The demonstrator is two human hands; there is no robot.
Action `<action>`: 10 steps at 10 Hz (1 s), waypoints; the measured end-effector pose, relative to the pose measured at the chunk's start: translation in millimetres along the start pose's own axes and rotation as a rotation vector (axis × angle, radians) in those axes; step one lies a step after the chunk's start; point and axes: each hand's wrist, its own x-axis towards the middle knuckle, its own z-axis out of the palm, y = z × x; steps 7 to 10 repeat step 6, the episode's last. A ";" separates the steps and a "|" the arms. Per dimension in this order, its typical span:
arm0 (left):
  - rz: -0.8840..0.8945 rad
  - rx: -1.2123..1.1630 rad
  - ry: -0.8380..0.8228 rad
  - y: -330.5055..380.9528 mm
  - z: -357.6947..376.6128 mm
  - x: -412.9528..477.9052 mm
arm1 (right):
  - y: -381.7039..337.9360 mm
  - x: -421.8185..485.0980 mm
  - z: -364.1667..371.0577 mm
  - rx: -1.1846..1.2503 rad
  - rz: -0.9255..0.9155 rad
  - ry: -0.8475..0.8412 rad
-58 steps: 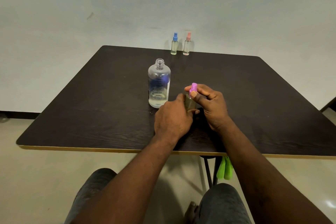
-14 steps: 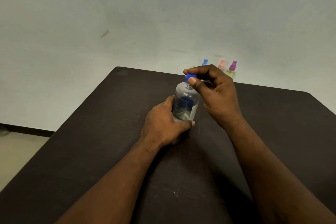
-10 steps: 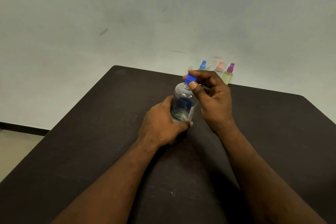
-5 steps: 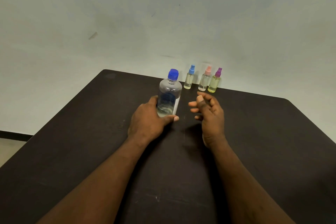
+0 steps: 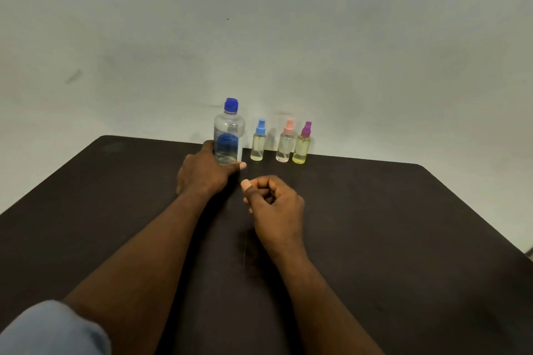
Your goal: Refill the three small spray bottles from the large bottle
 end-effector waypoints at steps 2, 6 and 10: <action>0.030 0.056 -0.004 4.1 17.1 26.6 | 6.3 8.5 6.5 -0.082 0.057 0.066; 0.007 0.051 0.061 3.5 17.8 21.9 | 8.2 13.0 6.4 -0.111 0.028 0.073; 0.007 0.051 0.061 3.5 17.8 21.9 | 8.2 13.0 6.4 -0.111 0.028 0.073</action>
